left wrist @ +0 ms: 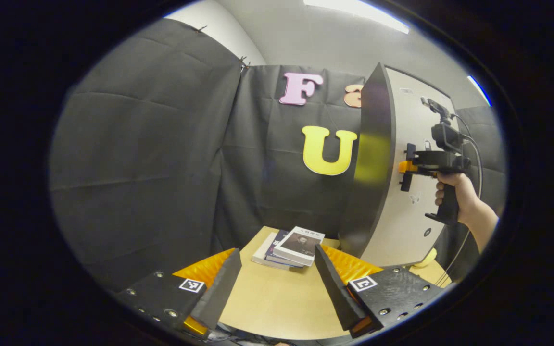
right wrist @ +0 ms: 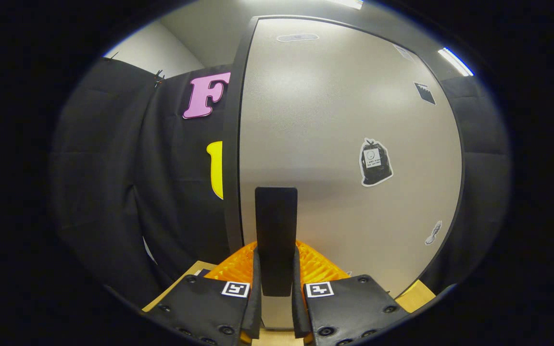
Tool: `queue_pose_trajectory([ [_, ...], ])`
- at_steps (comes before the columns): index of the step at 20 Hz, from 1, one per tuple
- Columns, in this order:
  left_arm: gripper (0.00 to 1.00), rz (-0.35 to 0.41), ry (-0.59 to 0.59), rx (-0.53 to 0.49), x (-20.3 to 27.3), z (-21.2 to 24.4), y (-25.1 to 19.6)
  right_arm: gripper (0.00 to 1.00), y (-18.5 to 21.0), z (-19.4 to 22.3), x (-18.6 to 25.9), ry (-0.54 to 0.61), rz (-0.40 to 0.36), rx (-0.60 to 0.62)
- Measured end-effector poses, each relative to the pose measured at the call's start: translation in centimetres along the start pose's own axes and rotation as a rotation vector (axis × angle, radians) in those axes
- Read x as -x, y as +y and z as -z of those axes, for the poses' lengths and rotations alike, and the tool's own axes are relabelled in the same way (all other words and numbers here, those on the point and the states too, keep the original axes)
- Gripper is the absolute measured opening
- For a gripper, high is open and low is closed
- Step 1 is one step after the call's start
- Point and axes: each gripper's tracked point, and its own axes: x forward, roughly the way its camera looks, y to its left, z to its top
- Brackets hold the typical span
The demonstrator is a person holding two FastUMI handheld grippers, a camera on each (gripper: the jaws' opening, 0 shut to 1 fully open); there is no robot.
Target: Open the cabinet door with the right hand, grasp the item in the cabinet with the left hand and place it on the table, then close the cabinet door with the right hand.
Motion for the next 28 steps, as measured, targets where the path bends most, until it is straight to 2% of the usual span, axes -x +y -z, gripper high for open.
queue_pose_trajectory([
  [1, 0.93, -0.001, -0.001, 0.002, 0.0, -0.1, 0.1, 0.27, 0.0, -0.1, 0.0, -0.003, -0.011, 0.005],
  [2, 0.93, 0.001, 0.0, 0.007, 0.0, -0.1, 0.1, 0.22, 0.1, 0.0, 0.0, -0.002, -0.025, 0.006],
  [3, 0.93, 0.007, 0.004, 0.017, 0.0, 0.0, -0.1, 0.22, 0.1, 0.0, 0.3, 0.0, -0.042, 0.006],
  [4, 0.93, 0.011, 0.009, 0.026, -0.1, 0.3, -0.3, 0.14, 0.1, 0.1, 0.1, 0.005, -0.056, 0.013],
  [6, 0.93, 0.015, 0.018, 0.037, -0.2, 0.7, -0.4, 0.12, 0.2, 0.1, 0.4, 0.005, -0.071, 0.018],
  [13, 0.93, 0.023, 0.012, 0.003, 0.9, 0.1, -1.9, 0.12, 0.1, 0.2, 2.3, -0.007, -0.111, 0.027],
  [28, 0.93, 0.066, 0.04, 0.003, 1.4, 0.7, -5.0, 0.12, -2.7, 1.3, 11.6, 0.029, -0.245, 0.008],
])
